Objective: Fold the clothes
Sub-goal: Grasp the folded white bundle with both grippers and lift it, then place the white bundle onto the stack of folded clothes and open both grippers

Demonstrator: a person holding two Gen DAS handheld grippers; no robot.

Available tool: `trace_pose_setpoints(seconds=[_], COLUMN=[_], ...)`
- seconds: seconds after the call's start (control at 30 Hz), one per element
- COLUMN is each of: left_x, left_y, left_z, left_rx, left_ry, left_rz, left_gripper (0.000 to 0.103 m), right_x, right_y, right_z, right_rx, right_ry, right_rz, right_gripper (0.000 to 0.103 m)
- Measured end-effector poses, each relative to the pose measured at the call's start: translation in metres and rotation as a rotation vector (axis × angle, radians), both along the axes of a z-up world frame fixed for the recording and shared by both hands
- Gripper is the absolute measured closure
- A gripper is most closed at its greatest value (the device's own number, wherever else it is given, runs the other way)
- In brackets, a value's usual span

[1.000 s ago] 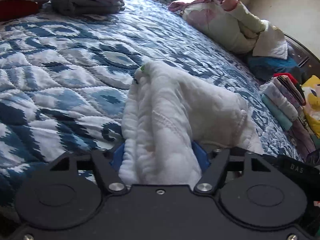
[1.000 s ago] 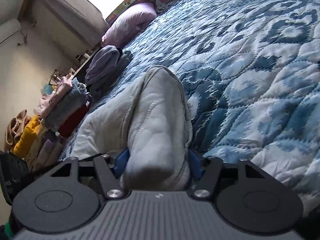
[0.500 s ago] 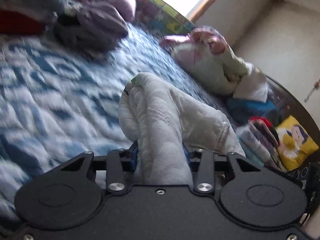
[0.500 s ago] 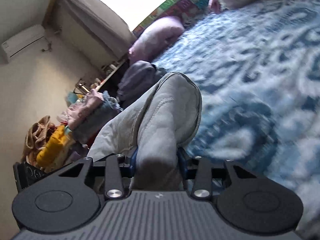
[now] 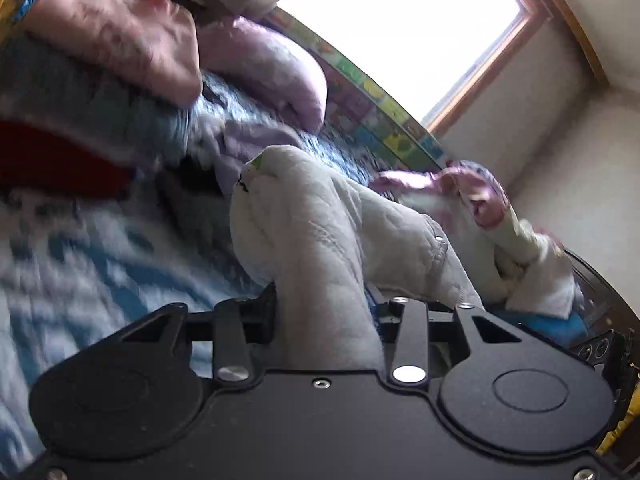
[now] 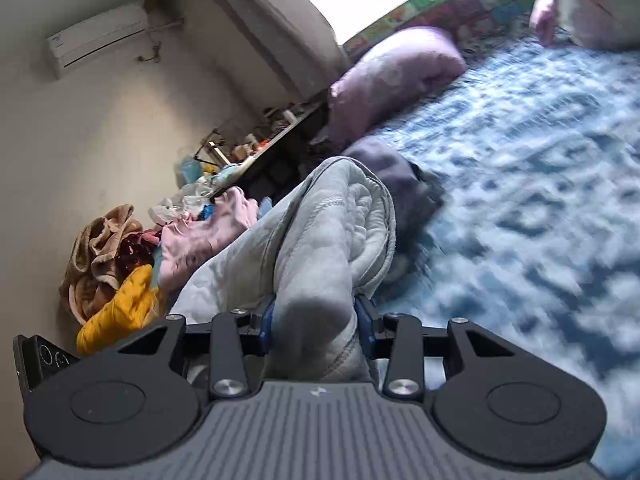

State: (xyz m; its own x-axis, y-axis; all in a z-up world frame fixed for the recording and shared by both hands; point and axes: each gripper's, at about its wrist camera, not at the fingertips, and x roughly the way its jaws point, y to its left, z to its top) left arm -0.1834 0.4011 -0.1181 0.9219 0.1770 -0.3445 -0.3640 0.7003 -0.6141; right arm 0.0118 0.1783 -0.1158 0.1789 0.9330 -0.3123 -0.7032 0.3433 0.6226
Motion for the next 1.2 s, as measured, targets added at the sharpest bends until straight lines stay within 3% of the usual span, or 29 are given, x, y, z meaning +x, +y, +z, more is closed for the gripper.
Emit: trace_pose_setpoints(seconds=[0.33, 0.43, 0.5, 0.53, 0.6, 0.63, 0.7, 0.83, 0.9, 1.03, 1.1, 1.2], left_x=[0.093, 0.121, 0.142, 0.155, 0.18, 0.185, 0.187, 0.182, 0.175, 0.166, 0.16, 0.152], left_y=[0.098, 0.131, 0.153, 0.16, 0.17, 0.169, 0.168, 0.168, 0.161, 0.136, 0.127, 0.123], left_z=[0.047, 0.039, 0.017, -0.001, -0.039, -0.042, -0.038, -0.036, -0.025, -0.002, 0.006, 0.015], left_rx=[0.106, 0.087, 0.041, 0.024, -0.005, 0.004, 0.005, -0.015, 0.013, 0.103, 0.146, 0.164], left_ry=[-0.121, -0.12, -0.07, 0.001, 0.159, 0.179, 0.181, 0.194, 0.196, 0.203, 0.224, 0.228], left_rz=[0.064, 0.08, 0.083, 0.09, 0.108, 0.121, 0.147, 0.141, 0.128, 0.116, 0.127, 0.143], left_gripper=[0.064, 0.064, 0.064, 0.064, 0.061, 0.061, 0.062, 0.056, 0.047, 0.039, 0.032, 0.032], right_x=[0.099, 0.134, 0.161, 0.176, 0.204, 0.212, 0.217, 0.214, 0.206, 0.189, 0.182, 0.173], right_y=[0.106, 0.139, 0.162, 0.173, 0.199, 0.207, 0.211, 0.214, 0.211, 0.202, 0.194, 0.181], right_z=[0.046, 0.045, 0.025, 0.008, -0.042, -0.061, -0.076, -0.064, -0.05, -0.02, -0.01, 0.002], right_rx=[0.125, 0.149, 0.151, 0.139, 0.026, 0.003, 0.014, -0.039, -0.071, -0.119, -0.131, -0.14], right_ry=[-0.091, -0.08, -0.017, 0.037, 0.19, 0.232, 0.239, 0.183, 0.148, 0.058, 0.037, 0.016], right_rz=[0.024, 0.039, 0.047, 0.044, 0.011, -0.001, -0.012, 0.003, -0.006, -0.046, -0.061, -0.08], right_gripper=[0.062, 0.062, 0.062, 0.061, 0.061, 0.064, 0.065, 0.065, 0.062, 0.036, 0.036, 0.036])
